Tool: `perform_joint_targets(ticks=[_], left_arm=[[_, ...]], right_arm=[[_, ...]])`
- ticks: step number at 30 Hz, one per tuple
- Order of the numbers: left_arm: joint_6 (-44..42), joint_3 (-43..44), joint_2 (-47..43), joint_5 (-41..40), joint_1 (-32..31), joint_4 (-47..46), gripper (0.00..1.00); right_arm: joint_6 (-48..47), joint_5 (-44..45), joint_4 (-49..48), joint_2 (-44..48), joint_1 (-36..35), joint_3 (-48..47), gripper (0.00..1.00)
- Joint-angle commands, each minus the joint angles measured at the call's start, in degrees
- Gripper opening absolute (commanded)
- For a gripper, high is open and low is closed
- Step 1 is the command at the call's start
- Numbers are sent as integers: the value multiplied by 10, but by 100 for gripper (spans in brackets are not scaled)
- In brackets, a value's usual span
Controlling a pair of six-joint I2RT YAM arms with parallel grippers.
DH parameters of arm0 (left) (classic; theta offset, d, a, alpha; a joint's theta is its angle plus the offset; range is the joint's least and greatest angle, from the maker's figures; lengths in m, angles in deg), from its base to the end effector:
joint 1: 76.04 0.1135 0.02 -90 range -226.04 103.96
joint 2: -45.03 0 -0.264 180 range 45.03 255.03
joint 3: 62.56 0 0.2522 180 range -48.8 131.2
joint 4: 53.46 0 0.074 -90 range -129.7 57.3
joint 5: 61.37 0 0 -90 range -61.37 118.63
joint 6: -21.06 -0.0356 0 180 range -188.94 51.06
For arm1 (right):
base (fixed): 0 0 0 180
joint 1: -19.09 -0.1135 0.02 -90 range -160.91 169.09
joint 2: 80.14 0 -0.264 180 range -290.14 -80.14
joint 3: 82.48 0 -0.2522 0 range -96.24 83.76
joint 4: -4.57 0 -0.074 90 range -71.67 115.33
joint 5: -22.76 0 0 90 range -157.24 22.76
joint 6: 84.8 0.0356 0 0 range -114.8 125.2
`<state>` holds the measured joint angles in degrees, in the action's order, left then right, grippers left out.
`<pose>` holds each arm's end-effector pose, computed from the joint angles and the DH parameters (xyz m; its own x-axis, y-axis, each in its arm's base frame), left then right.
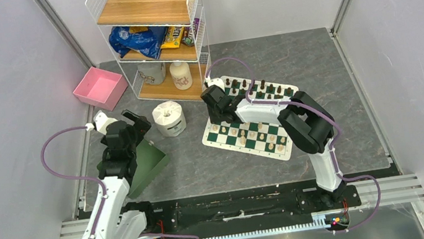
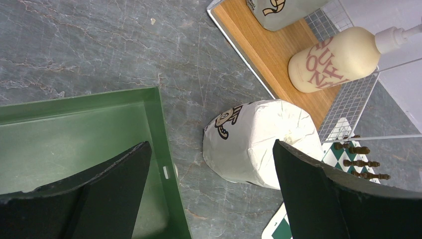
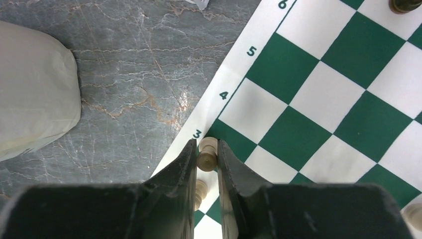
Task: Set up the chess pieces on the board
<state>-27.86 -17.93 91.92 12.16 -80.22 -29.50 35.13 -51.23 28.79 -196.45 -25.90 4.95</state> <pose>0.1888 -0.0037 0.2485 -0.2114 -0.6164 -0.7585 -0.4281 0.7561 -0.4951 0.3184 0.3044 0.1682 -0.7291 -0.0507 -0.6825 -0.2137 0.9643 0.1566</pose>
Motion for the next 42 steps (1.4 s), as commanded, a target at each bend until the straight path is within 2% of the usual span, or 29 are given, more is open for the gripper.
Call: perform_joint_targets(ticks=[1,15,27,42], left_arm=[[-11,9,0,-9,4,-21,100],[-5,6,-12,-3,4,-18,100],[-2,-3,-16,-12,4,-22,100],[-5,-5,-17,-22,4,-20,100]], right_arm=[[-20,29,2,41,-5,-23,22],[-31,41,20,130,-40,23,22],[-8,58,33,105,-99,40,22],[3,62,40,74,-105,50,21]])
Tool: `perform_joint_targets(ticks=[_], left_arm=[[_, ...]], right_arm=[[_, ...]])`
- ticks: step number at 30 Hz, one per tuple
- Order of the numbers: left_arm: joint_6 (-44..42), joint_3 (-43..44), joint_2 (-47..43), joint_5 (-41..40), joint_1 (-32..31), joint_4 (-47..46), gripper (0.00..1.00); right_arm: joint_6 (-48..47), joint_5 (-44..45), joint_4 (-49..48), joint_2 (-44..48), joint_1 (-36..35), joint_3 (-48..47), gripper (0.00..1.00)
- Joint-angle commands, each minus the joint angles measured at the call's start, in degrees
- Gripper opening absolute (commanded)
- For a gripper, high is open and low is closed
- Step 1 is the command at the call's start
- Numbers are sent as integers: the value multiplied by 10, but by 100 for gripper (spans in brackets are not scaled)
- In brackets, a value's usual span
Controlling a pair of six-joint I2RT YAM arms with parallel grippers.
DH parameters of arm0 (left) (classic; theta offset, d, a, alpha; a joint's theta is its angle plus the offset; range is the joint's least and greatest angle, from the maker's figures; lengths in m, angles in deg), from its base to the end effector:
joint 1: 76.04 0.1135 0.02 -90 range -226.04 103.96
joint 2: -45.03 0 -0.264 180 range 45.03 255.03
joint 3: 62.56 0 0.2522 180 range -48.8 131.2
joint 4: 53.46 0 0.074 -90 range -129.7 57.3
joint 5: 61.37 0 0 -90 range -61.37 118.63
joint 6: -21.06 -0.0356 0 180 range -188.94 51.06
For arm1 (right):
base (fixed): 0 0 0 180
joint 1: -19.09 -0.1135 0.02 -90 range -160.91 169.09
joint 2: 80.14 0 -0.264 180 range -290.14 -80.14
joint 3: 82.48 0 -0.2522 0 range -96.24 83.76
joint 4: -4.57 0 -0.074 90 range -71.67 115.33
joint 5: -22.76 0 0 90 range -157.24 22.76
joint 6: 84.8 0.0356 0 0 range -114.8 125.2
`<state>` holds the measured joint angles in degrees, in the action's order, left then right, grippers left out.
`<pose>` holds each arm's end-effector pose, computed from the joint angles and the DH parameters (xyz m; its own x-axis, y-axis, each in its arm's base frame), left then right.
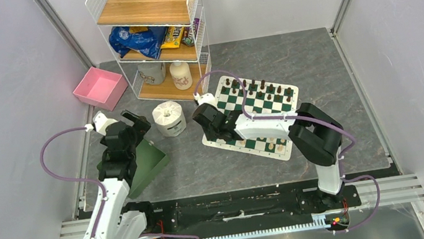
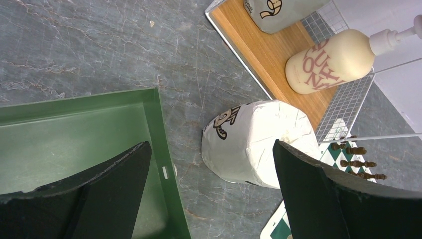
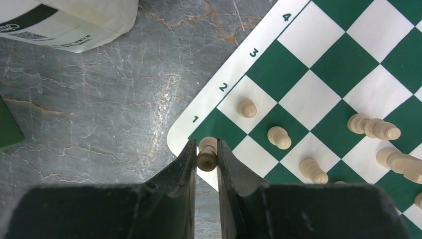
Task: Set up the chess pieces on the board
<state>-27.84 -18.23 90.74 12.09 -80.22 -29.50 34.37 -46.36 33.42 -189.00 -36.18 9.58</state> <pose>0.1857 -0.0034 0.2501 -0.1989 -0.6173 -0.7612 -0.4213 0.7551 -0.5023 0.2441 0.3299 0.1914 -0.6901 -0.1962 -0.6966 -0.3440 0.9358 0.0772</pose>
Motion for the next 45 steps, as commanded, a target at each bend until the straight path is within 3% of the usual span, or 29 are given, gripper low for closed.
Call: perform_joint_targets(ticks=[1,18,36,45], left_arm=[[-5,-3,-6,-22,4,-21,100],[-3,-5,-2,-21,4,-23,100],[-2,-3,0,-19,4,-25,100],[-1,-2,3,-16,4,-28,100]], right_arm=[[11,13,-6,-2,-2,3,21],[23,24,0,-37,-2,-6,24],[23,30,-16,17,-2,9,21],[25,26,-10,-20,-2,-10,22]])
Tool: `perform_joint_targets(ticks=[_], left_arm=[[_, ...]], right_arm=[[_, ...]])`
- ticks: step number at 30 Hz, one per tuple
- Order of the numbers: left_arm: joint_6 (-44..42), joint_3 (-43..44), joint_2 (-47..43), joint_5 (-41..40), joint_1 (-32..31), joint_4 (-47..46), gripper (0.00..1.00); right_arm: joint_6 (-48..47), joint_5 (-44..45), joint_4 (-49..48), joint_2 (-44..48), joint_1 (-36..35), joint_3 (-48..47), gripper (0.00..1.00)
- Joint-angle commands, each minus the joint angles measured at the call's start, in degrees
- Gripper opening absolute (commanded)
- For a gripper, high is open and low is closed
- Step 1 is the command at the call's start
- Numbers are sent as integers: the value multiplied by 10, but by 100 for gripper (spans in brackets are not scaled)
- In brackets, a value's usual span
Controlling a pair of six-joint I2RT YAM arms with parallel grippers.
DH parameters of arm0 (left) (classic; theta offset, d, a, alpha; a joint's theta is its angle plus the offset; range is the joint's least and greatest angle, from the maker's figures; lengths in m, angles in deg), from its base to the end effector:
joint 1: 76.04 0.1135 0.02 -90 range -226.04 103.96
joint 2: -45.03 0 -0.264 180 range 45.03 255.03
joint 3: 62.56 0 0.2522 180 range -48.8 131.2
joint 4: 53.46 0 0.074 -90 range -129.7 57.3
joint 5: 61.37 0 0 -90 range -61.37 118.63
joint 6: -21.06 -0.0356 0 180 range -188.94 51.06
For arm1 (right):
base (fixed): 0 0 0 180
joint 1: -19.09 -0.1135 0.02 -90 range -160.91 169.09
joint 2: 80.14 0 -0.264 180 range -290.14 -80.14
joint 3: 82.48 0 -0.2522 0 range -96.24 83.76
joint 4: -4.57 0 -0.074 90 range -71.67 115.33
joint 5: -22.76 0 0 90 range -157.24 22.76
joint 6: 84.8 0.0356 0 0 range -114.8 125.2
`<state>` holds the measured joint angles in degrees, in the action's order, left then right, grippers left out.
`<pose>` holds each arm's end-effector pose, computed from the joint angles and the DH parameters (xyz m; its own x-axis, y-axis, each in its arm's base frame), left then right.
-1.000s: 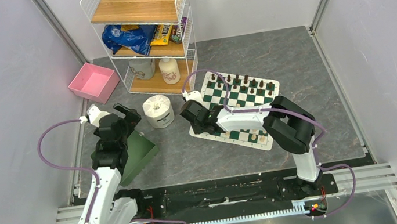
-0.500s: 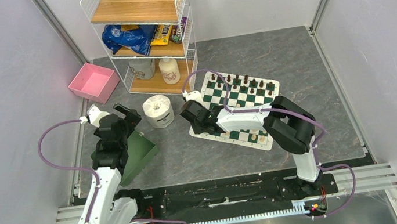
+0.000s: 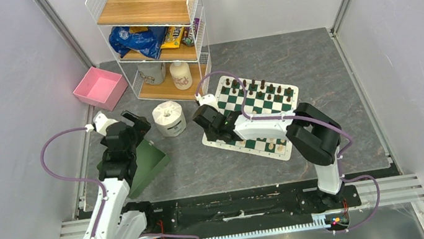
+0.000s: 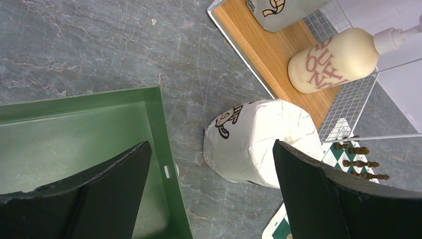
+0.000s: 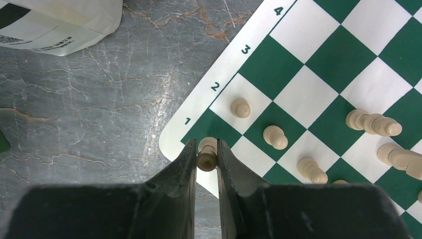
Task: Set up the chess pieces on the board
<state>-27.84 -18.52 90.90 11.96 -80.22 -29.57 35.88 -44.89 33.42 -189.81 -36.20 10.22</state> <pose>0.1859 -0.0033 0.2480 -0.2026 -0.6166 -0.7607 -0.4261 0.7550 -0.4984 0.2441 0.3286 0.1828 -0.7005 -0.1825 -0.6899 -0.3107 0.9483 0.0646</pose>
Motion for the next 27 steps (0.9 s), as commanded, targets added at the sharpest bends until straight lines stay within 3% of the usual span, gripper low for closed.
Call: perform_joint_targets(ticks=[1,19,27], left_arm=[[-1,2,1,-15,4,-28,100],[-2,2,6,-15,4,-29,100],[-2,-2,3,-16,4,-27,100]], right_arm=[[12,11,-11,-16,-2,-18,22],[10,14,-22,-24,-2,-23,24],[8,11,-20,-23,-2,-19,32]])
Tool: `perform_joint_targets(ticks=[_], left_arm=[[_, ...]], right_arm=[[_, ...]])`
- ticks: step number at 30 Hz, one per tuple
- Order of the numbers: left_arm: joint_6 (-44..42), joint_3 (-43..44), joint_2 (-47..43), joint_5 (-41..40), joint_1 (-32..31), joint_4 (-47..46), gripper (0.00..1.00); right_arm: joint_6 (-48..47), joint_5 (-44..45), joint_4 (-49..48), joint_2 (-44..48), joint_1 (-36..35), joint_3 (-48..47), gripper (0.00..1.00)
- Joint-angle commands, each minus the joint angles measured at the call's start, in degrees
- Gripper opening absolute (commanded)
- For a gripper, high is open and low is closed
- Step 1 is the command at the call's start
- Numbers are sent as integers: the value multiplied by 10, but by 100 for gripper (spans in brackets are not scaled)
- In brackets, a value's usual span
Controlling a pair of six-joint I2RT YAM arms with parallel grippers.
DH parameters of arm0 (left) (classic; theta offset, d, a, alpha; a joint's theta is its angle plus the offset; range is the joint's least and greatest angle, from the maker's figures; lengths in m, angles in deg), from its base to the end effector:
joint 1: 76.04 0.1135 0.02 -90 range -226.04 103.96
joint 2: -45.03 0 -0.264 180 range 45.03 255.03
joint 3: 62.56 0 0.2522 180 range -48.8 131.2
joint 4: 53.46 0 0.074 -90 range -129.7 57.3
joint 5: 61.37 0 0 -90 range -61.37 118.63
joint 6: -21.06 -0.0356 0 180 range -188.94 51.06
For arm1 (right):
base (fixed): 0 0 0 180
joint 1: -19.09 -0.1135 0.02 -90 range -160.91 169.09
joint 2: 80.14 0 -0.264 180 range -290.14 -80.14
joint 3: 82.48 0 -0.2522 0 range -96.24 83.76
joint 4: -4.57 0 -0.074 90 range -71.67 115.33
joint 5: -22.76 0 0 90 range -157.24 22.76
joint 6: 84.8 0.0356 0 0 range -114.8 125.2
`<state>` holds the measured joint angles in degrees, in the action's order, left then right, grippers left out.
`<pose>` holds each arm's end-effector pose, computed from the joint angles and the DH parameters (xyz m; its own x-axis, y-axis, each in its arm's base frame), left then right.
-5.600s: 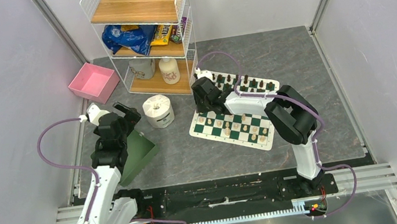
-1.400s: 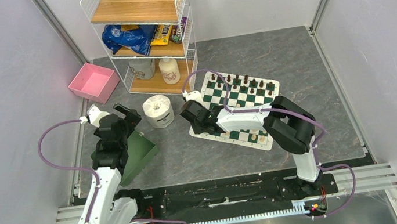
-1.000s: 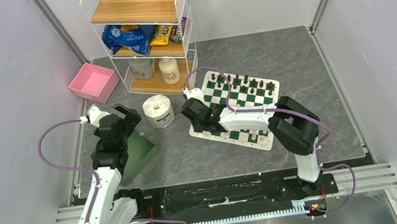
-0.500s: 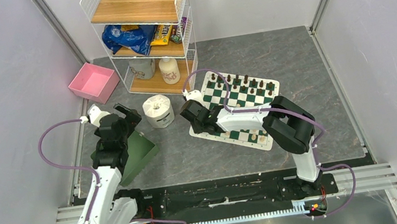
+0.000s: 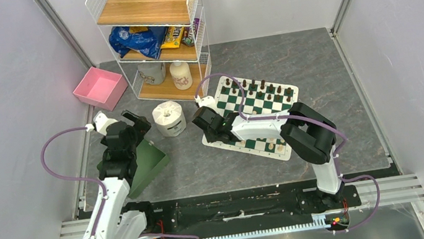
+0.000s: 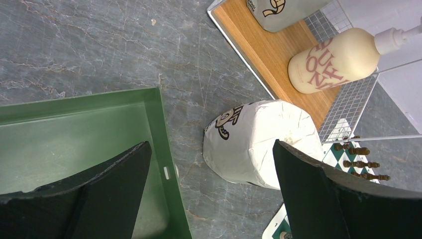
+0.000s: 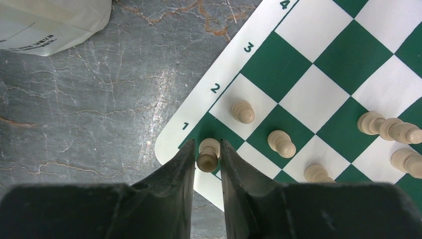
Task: Set up the chess pieces on the board
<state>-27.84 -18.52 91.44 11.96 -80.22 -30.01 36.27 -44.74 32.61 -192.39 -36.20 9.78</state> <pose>0.1875 -0.0035 0.2472 -0.2039 -0.6165 -0.7605 -0.4270 0.7550 -0.4976 0.2472 0.3329 0.1684 -0.7108 -0.1888 -0.6776 -0.3037 0.9513 0.0536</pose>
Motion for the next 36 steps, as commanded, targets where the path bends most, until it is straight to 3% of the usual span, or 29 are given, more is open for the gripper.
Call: perform_joint_targets(ticks=[1,11,18,29,36], left_arm=[[-2,-1,-3,-16,4,-23,100],[-2,-1,-8,-15,4,-20,100],[0,-2,-10,-11,4,-19,100],[2,-2,-22,-13,5,-13,100],[3,-3,-23,-12,4,-13,100]], right_arm=[[3,7,-11,4,-2,-15,34],[-28,-12,-9,91,-2,-10,53],[-56,49,12,181,7,19,66],[18,-64,74,259,176,95,74],[21,-69,86,277,237,131,73]])
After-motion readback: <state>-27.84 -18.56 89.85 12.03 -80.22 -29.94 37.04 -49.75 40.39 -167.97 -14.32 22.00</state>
